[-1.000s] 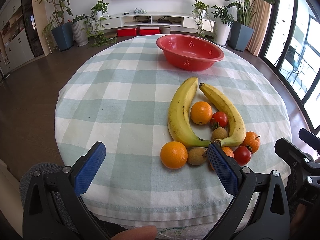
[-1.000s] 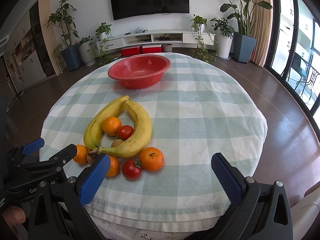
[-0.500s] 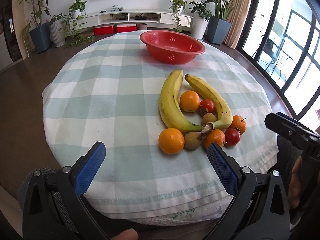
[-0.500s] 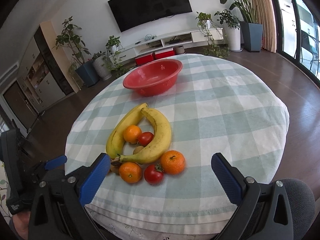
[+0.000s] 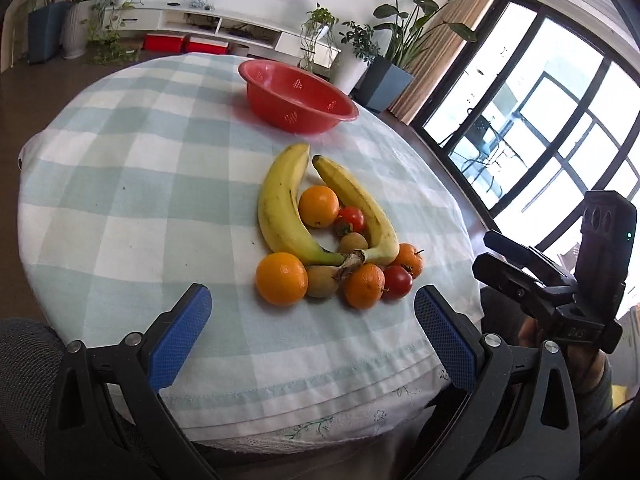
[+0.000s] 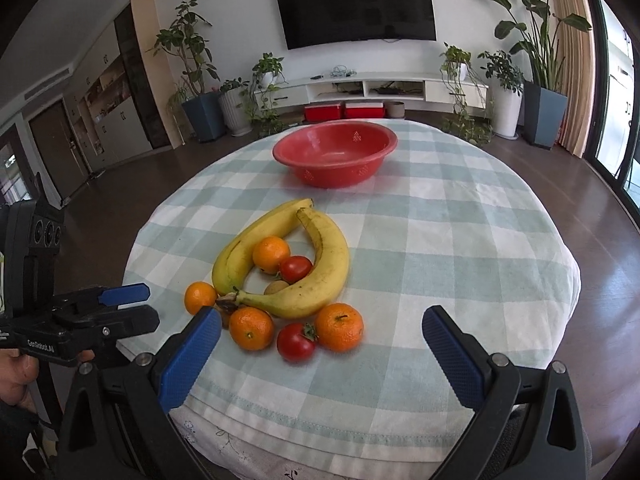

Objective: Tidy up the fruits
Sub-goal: 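Grasp the large orange with the left tool while the right tool grasps a tangerine, then carry both fruits into the red basin and open both tools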

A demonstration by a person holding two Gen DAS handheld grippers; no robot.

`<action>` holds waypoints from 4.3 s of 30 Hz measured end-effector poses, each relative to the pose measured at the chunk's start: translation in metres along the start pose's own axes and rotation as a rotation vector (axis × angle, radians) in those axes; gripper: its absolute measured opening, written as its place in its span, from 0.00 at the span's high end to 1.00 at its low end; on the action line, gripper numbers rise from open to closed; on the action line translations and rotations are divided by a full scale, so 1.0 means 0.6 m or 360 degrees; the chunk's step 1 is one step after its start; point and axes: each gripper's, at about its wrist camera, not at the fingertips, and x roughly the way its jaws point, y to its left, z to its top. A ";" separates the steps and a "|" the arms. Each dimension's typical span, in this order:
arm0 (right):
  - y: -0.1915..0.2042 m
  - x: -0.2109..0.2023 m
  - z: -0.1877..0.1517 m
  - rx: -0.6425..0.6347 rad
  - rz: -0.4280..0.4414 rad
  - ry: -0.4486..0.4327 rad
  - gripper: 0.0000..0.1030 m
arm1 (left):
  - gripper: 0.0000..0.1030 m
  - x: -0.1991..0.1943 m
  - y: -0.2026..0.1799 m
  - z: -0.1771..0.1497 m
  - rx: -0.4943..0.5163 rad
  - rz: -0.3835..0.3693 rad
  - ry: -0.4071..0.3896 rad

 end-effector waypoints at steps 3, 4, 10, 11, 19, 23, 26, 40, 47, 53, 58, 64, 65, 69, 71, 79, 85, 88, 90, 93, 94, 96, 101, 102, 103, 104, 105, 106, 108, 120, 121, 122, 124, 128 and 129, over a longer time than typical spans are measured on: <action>0.011 0.002 0.018 -0.0145 -0.0028 0.0032 0.00 | 0.00 0.021 -0.002 0.016 0.0065 0.0063 0.0197; 0.007 0.010 0.028 -0.0184 -0.0026 0.0056 0.00 | 0.00 0.016 0.002 0.021 0.0057 0.0043 0.0153; -0.022 0.026 0.047 -0.0138 0.0002 0.0161 0.01 | 0.00 0.025 -0.008 0.053 0.0357 0.0128 0.0232; -0.028 0.028 0.050 -0.0119 0.0021 0.0175 0.04 | 0.00 0.028 -0.011 0.053 0.0425 0.0122 0.0246; -0.035 0.059 0.050 -0.0231 0.0065 0.0311 0.25 | 0.42 0.071 -0.012 0.050 0.0717 0.0022 0.0437; -0.044 0.083 0.046 -0.0218 0.0083 0.0391 0.33 | 0.46 0.085 -0.017 0.049 0.0777 0.0032 0.0468; -0.054 0.096 0.042 -0.0188 0.0124 0.0434 0.33 | 0.46 0.088 -0.020 0.054 0.0790 0.0020 0.0464; -0.074 0.145 0.040 -0.0123 0.0195 0.0608 0.34 | 0.66 0.108 -0.027 0.042 0.0843 -0.0022 0.0530; -0.089 0.157 0.041 -0.0050 0.0241 0.0653 0.41 | 0.66 0.114 -0.024 0.035 0.0830 0.0004 0.0566; -0.084 0.168 0.039 -0.0076 0.0243 0.0694 0.42 | 0.66 0.120 -0.030 0.027 0.0859 0.0041 0.0579; -0.078 0.180 0.039 -0.0104 0.0235 0.0712 0.44 | 0.66 0.118 -0.026 0.023 0.0821 0.0036 0.0579; -0.059 0.188 0.037 -0.0192 0.0189 0.0703 0.48 | 0.66 0.122 -0.022 0.024 0.0786 0.0052 0.0577; -0.058 0.187 0.036 -0.0200 0.0183 0.0704 0.48 | 0.66 0.122 -0.021 0.024 0.0780 0.0051 0.0572; -0.055 0.185 0.033 -0.0215 0.0172 0.0705 0.50 | 0.66 0.122 -0.019 0.025 0.0749 0.0047 0.0557; -0.052 0.184 0.031 -0.0238 0.0157 0.0705 0.51 | 0.66 0.123 -0.020 0.025 0.0747 0.0049 0.0552; -0.048 0.182 0.027 -0.0262 0.0140 0.0689 0.60 | 0.67 0.120 -0.016 0.027 0.0727 0.0043 0.0532; -0.051 0.174 0.028 -0.0220 0.0143 0.0661 0.60 | 0.67 0.116 -0.012 0.029 0.0707 0.0039 0.0515; -0.058 0.167 0.030 -0.0183 0.0141 0.0637 0.60 | 0.67 0.111 -0.008 0.032 0.0679 0.0034 0.0499; -0.065 0.164 0.032 -0.0150 0.0140 0.0628 0.60 | 0.67 0.108 -0.006 0.034 0.0665 0.0035 0.0488; -0.074 0.159 0.034 -0.0102 0.0151 0.0613 0.60 | 0.67 0.101 -0.004 0.036 0.0643 0.0029 0.0469; -0.077 0.157 0.035 -0.0087 0.0156 0.0605 0.60 | 0.67 0.097 -0.002 0.036 0.0633 0.0025 0.0461; -0.082 0.153 0.039 -0.0061 0.0158 0.0588 0.60 | 0.67 0.090 0.002 0.038 0.0606 0.0016 0.0448; -0.103 0.147 0.053 -0.0003 0.0130 0.0543 0.60 | 0.67 0.074 0.017 0.056 0.0548 0.0002 0.0405; -0.108 0.146 0.059 0.0011 0.0122 0.0529 0.60 | 0.67 0.071 0.020 0.064 0.0548 0.0013 0.0389; -0.114 0.144 0.065 0.0029 0.0115 0.0514 0.60 | 0.67 0.068 0.024 0.073 0.0545 0.0021 0.0371; -0.121 0.142 0.073 0.0046 0.0110 0.0495 0.60 | 0.67 0.065 0.027 0.085 0.0537 0.0021 0.0352; -0.126 0.139 0.082 0.0059 0.0106 0.0474 0.60 | 0.67 0.063 0.032 0.100 0.0527 0.0020 0.0330; -0.130 0.137 0.091 0.0066 0.0102 0.0451 0.60 | 0.67 0.061 0.035 0.116 0.0518 0.0020 0.0306; -0.135 0.133 0.113 0.0072 0.0094 0.0398 0.60 | 0.67 0.060 0.041 0.149 0.0507 0.0020 0.0261; -0.142 0.195 0.271 0.0130 0.0157 0.0170 0.60 | 0.67 0.138 0.016 0.374 0.0548 0.0061 0.0172; -0.142 0.206 0.282 0.0127 0.0162 0.0169 0.60 | 0.67 0.152 0.013 0.388 0.0550 0.0079 0.0181; -0.141 0.219 0.292 0.0123 0.0162 0.0177 0.60 | 0.67 0.166 0.012 0.402 0.0549 0.0094 0.0191; -0.139 0.246 0.308 0.0106 0.0159 0.0201 0.60 | 0.67 0.192 0.008 0.424 0.0550 0.0116 0.0193; -0.131 0.297 0.329 0.0048 0.0143 0.0254 0.60 | 0.67 0.242 -0.001 0.449 0.0576 0.0146 0.0224; -0.130 0.310 0.332 0.0037 0.0139 0.0270 0.60 | 0.67 0.257 -0.002 0.452 0.0582 0.0162 0.0237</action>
